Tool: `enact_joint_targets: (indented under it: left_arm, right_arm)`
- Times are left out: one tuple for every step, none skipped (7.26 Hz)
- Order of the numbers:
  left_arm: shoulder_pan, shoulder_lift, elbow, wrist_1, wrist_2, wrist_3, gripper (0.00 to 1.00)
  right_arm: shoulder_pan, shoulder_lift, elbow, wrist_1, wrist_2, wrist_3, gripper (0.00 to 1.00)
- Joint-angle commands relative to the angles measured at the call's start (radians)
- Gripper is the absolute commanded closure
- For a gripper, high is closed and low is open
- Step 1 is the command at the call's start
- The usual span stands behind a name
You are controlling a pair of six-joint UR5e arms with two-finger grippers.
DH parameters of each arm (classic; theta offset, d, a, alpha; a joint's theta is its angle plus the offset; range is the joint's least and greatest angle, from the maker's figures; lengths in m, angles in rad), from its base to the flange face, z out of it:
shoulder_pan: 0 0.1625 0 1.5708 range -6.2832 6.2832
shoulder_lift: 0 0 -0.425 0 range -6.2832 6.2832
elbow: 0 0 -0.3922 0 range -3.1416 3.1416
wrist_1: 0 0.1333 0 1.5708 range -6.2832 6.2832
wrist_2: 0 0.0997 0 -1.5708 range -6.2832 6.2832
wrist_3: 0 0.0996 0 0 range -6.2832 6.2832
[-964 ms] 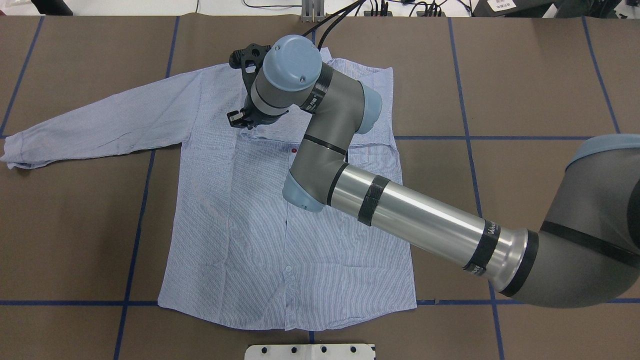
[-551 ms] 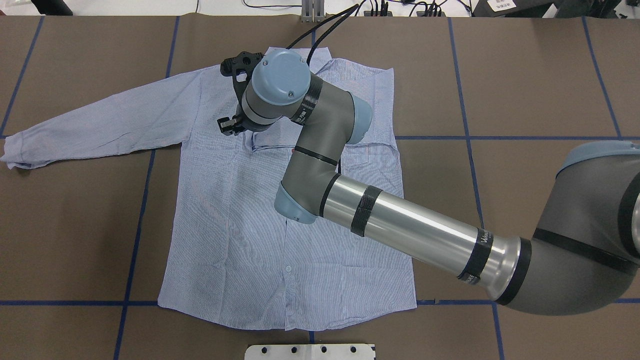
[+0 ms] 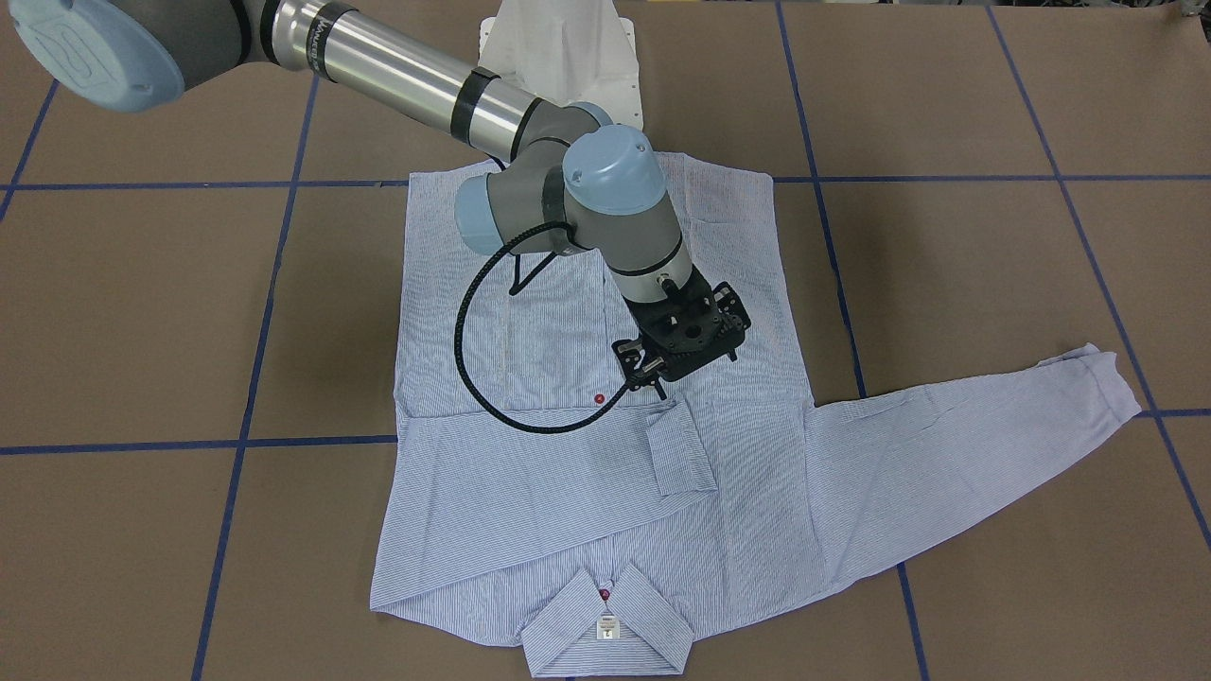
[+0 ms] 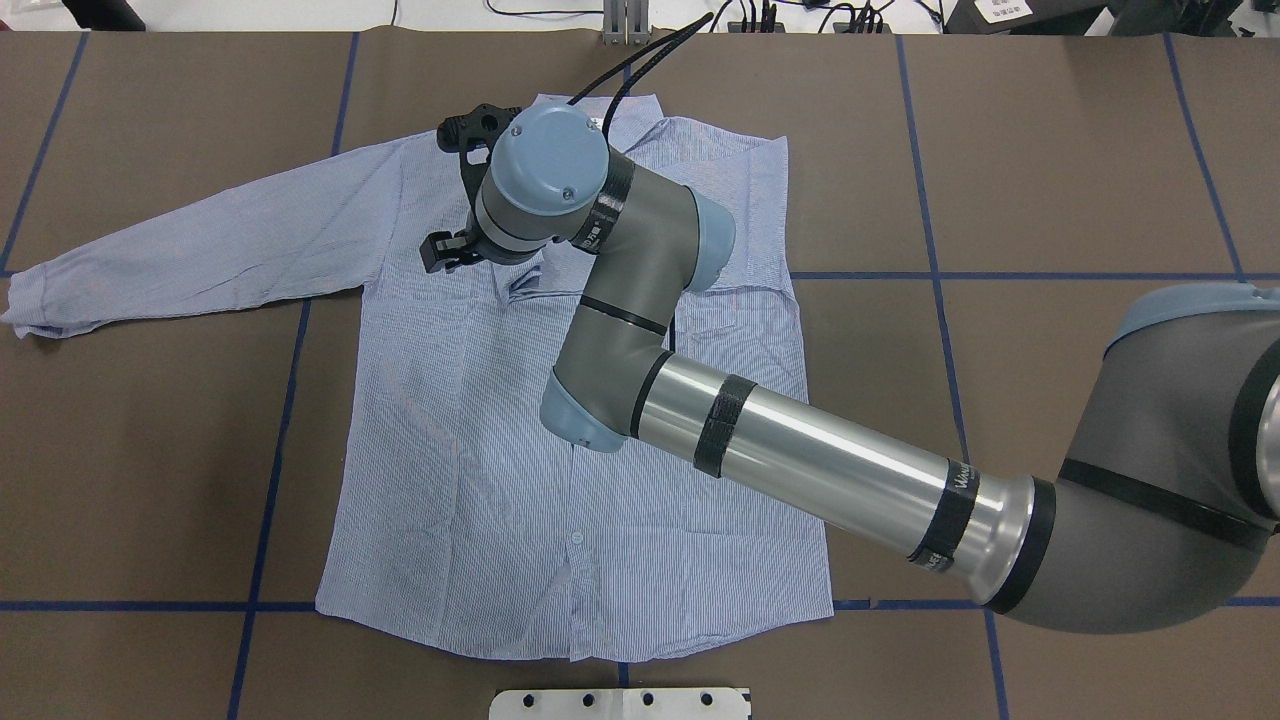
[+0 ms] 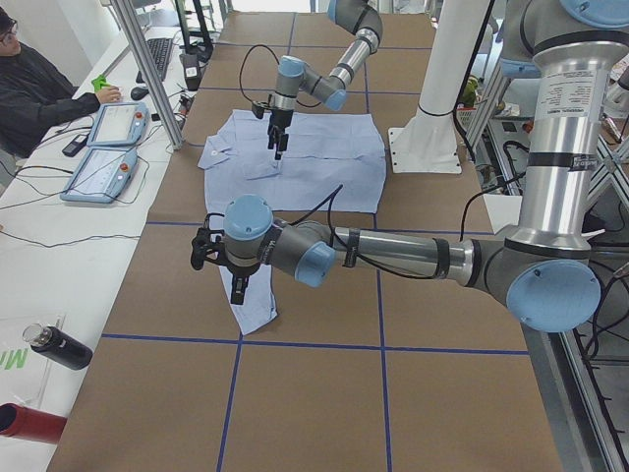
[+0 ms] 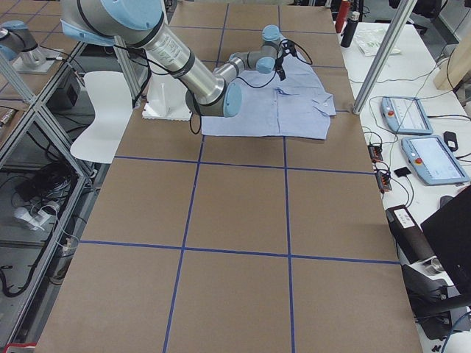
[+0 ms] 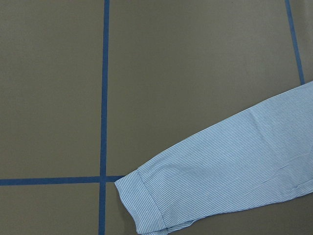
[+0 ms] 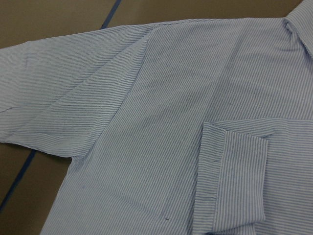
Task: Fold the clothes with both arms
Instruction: 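Lay the sleeve across the shirt front with the right gripper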
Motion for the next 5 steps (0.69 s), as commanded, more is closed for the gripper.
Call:
enact_joint_targets:
  left_arm:
    - [0.003, -0.004, -0.003, -0.002, 0.006, -0.018, 0.01]
    - [0.059, -0.01, 0.001, -0.028, 0.027, -0.051, 0.01]
    - [0.127, -0.01, -0.003, -0.095, 0.102, -0.184, 0.01]
    - [0.22, -0.002, 0.005, -0.187, 0.214, -0.323, 0.01]
    - [0.251, -0.001, 0.068, -0.27, 0.247, -0.369, 0.01]
  right_arm:
    - [0.017, -0.001, -0.026, -0.004, -0.04, 0.004, 0.02]
    - [0.047, -0.001, -0.02, -0.042, -0.04, 0.015, 0.02]
    - [0.073, 0.001, 0.002, -0.106, -0.03, 0.018, 0.02]
    - [0.101, -0.005, 0.063, -0.251, 0.01, 0.017, 0.02]
    - [0.125, -0.005, 0.127, -0.388, 0.051, 0.017, 0.02]
